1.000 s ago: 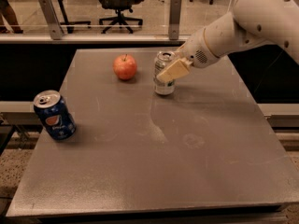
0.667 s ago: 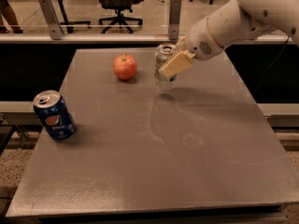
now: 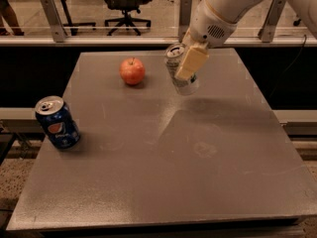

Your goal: Knock 7up can over

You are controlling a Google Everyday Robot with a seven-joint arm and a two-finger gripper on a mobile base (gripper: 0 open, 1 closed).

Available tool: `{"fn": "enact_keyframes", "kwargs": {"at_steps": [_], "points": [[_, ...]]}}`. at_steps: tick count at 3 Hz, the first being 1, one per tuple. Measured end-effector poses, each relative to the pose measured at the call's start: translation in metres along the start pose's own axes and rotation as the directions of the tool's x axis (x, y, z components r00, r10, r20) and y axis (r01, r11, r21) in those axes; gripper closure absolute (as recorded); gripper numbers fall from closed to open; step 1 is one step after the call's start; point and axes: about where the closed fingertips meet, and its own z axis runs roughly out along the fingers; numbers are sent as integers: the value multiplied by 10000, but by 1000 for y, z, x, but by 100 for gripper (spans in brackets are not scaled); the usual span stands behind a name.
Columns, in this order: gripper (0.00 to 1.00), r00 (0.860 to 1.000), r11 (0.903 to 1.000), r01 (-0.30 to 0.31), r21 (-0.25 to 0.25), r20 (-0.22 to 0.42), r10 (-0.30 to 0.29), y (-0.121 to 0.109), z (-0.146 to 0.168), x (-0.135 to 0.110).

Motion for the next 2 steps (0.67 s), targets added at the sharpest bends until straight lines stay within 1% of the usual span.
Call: {"fn": "enact_keyframes", "kwargs": {"at_steps": [1,2], "points": [[100,9824,9936,878,-709,-1590,-982,17,5,8],[82,9488,9834,1467,-1071,-2659,-1705,27,8,11]]}}
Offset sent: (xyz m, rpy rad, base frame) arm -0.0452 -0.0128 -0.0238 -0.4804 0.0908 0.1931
